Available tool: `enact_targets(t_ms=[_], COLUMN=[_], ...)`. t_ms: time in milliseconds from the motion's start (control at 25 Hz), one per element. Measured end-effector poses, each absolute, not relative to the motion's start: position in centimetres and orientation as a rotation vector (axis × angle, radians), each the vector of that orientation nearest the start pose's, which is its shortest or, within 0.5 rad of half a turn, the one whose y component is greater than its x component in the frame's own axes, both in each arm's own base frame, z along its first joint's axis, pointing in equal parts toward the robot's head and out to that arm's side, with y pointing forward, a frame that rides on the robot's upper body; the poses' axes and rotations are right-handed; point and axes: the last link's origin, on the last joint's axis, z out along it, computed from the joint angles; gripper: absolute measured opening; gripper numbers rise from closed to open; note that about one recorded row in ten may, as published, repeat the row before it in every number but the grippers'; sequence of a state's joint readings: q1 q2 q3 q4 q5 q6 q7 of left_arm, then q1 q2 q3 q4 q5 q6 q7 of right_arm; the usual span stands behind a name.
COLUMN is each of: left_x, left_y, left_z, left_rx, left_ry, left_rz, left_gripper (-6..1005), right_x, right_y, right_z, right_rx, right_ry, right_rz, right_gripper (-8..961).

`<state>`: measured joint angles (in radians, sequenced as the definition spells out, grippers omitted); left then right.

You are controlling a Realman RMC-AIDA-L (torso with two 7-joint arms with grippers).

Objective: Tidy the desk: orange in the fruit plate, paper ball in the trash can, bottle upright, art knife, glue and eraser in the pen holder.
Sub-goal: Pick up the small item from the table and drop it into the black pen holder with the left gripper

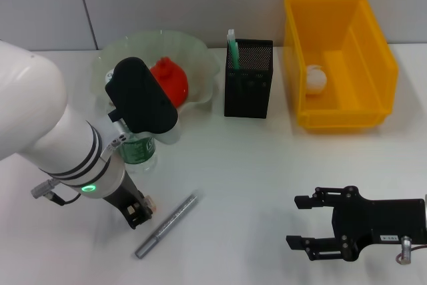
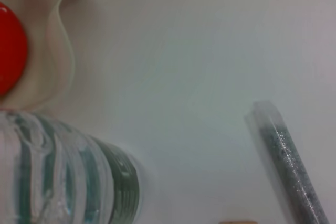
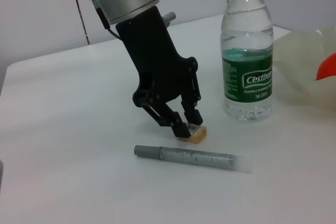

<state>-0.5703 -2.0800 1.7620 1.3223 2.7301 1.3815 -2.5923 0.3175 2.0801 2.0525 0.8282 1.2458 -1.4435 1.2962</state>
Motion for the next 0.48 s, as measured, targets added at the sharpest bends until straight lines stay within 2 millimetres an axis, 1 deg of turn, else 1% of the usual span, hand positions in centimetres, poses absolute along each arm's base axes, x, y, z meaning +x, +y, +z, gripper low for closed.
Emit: enact_targets(t_ms=[200,280,320,400,480], left_x=[-18.1,-17.6,-16.9,-16.7,-15.5], left_y=[33.9,33.8,33.6,33.6,33.4], left_z=[-5.4,-5.4,-5.4,-5.4,-5.1], left_rx=[-2.6,-2.613,-2.633,-2.639,-2.666], left_ry=[-0.524,-0.513,-0.508,-0.506,-0.488], left_rz=[0.755,0.721,0.68,0.665,0.59], left_gripper=[259,260,261,261,262], right_x=[28.6,28.6,28.6,28.7,28.8], right_y=[28.8,28.8,28.8,28.8,28.8], right_z=[-2.6,-2.6,-2.6,-2.5,-2.5], right_rx=[-2.846,-2.84,-2.84,-2.837,-2.831], right_ry=[0.43,0.433,0.433,0.438,0.445], right_rz=[0.422,0.418,0.418,0.419,0.422], right_gripper=[740,740,740,741,741])
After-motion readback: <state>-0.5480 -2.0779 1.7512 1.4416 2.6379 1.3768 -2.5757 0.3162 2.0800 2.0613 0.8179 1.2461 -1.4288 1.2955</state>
